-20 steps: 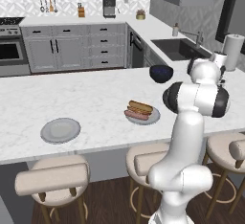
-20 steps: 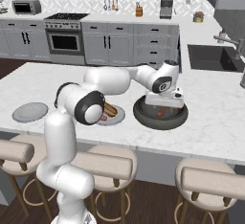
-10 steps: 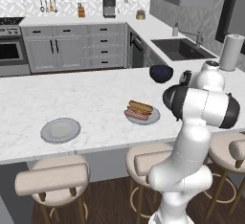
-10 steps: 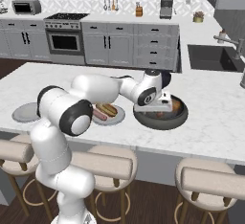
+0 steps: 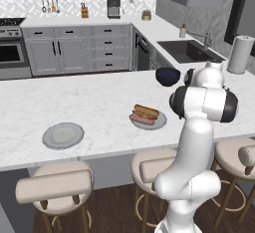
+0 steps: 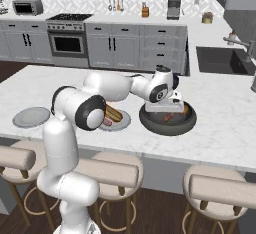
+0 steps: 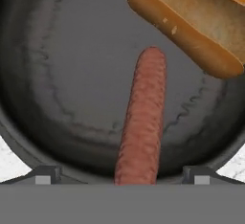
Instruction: Place one bun and one sausage from the bowl on each plate.
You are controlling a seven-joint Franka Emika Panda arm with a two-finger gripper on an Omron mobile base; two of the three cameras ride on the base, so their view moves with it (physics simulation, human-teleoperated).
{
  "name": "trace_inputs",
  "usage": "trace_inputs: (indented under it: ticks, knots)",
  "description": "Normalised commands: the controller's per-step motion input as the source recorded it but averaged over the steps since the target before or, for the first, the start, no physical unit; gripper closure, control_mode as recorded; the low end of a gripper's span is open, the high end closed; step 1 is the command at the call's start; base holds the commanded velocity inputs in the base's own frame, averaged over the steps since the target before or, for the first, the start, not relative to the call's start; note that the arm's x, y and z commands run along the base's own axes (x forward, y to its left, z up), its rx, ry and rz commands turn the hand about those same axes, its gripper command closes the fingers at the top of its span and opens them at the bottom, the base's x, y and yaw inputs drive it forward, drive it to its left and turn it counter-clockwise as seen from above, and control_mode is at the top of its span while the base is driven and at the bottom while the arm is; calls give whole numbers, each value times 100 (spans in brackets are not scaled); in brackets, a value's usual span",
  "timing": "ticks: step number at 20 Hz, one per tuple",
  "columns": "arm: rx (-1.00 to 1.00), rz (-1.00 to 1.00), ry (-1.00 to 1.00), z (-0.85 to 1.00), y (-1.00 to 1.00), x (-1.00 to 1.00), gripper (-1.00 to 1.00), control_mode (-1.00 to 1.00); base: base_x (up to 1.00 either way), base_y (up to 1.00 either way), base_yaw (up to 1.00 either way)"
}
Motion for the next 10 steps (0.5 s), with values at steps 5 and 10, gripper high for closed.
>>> trace_inputs:
  ticks: [5,10]
  knots:
    - [0,-1,0,-63,-8,-5,-100,-100,0,0,0]
    - [0,0,0,-17,4,0,100,-100,0,0,0]
